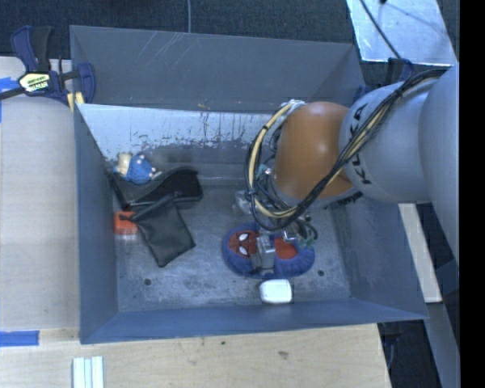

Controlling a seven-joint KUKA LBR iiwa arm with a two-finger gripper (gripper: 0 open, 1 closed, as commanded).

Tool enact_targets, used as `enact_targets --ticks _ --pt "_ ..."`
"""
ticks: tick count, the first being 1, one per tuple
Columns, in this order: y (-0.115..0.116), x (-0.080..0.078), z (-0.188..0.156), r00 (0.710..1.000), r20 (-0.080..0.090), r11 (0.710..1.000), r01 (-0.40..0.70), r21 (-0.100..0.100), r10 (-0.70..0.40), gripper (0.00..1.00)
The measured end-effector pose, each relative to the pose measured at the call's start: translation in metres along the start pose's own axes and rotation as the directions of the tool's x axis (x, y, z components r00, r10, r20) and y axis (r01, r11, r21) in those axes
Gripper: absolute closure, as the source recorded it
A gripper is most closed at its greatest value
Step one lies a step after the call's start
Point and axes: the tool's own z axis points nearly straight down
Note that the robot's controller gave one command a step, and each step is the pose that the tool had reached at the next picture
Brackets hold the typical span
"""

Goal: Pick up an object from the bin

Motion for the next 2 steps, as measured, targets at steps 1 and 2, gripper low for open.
enact_targets --ticks 1,2 --pt "0.000 0.000 -0.002 1.000 -0.008 1.000 0.001 0.000 -0.001 1.00" --pt "-0.001 -0.002 -0.061 1.000 0.022 1.000 0.000 0.001 0.000 1.00"
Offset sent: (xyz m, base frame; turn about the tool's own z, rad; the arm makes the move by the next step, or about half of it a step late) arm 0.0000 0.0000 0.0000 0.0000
